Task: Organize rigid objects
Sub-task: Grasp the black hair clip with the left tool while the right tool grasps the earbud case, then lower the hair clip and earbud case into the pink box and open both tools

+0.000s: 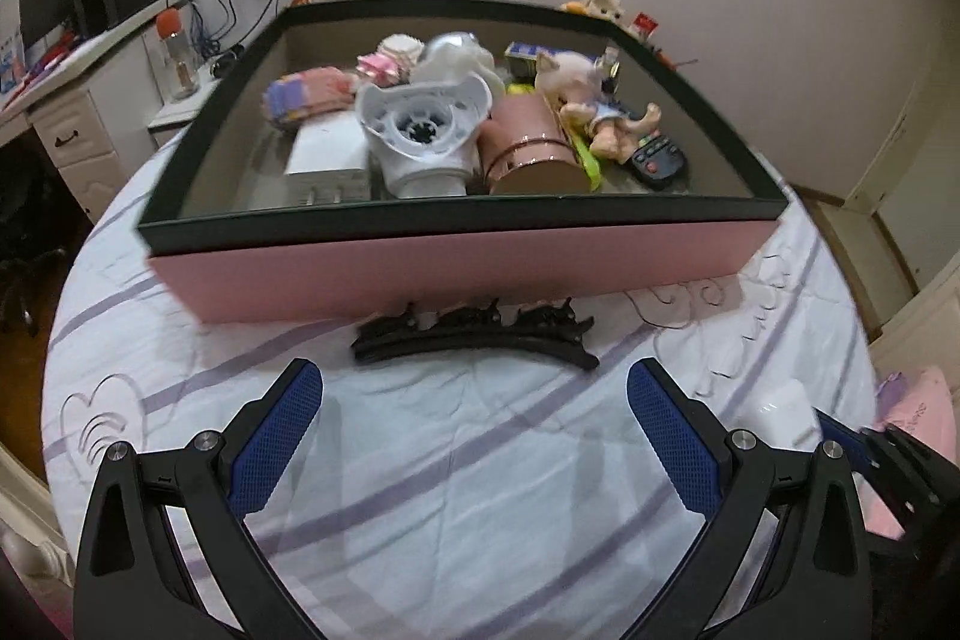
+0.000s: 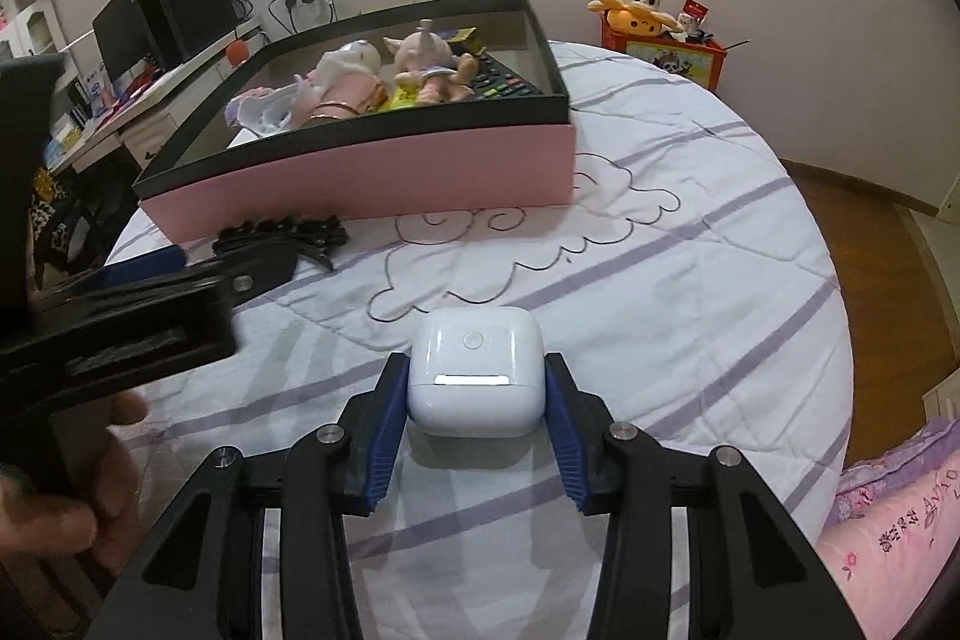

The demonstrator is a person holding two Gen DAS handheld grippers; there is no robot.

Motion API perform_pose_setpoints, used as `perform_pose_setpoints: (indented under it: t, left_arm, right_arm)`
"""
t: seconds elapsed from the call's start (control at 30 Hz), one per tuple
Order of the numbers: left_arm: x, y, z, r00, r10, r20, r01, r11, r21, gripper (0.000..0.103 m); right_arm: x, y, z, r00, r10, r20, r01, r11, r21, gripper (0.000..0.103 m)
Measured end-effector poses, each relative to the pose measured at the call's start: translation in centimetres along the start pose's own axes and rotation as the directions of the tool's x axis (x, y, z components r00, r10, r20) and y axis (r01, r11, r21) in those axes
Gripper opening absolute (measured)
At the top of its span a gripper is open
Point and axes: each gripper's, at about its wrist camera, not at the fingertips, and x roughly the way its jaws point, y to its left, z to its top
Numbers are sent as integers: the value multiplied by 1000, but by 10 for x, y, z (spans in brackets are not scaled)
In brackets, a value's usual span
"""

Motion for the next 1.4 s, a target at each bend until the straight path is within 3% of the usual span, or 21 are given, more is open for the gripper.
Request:
perform_pose_setpoints:
  t: [0.1, 0.2, 0.3, 0.43, 0.57, 0.8, 1.13, 1.4]
  left_arm:
    - [15, 0, 4, 999, 45, -19, -45, 999, -4, 103]
    - [23, 1, 6, 999, 44, -20, -44, 999, -4, 103]
    - [28, -4, 12, 999, 43, -24, -43, 999, 14, 103]
    - [34, -14, 13, 994, 100, -39, -97, 993, 67, 103]
    - [27, -7, 12, 998, 61, -18, -61, 998, 26, 97]
    - [15, 4, 6, 1000, -8, 7, 8, 1000, -2, 95]
    - [-47, 27, -15, 996, 20, 91, -20, 1000, -3, 95]
    - [-92, 65, 21, 980, 64, 190, -62, 998, -14, 95]
  right_arm:
    - [3, -4, 1, 1000, 7, -2, -7, 1000, 6, 44]
    - [5, -6, 1, 1000, 15, -5, -15, 1000, 9, 44]
    - [7, -7, 1, 1000, 21, -5, -21, 1000, 10, 44]
    - [8, -6, 2, 1000, 26, -4, -26, 1000, 11, 44]
    - [6, -5, -1, 1000, 29, -3, -29, 999, 13, 44]
    - [0, -1, -3, 999, 35, -2, -35, 999, 12, 45]
    - [-16, 6, 2, 998, 55, 19, -55, 998, 4, 45]
    - [-42, 22, 52, 991, 82, 108, -75, 995, -64, 44]
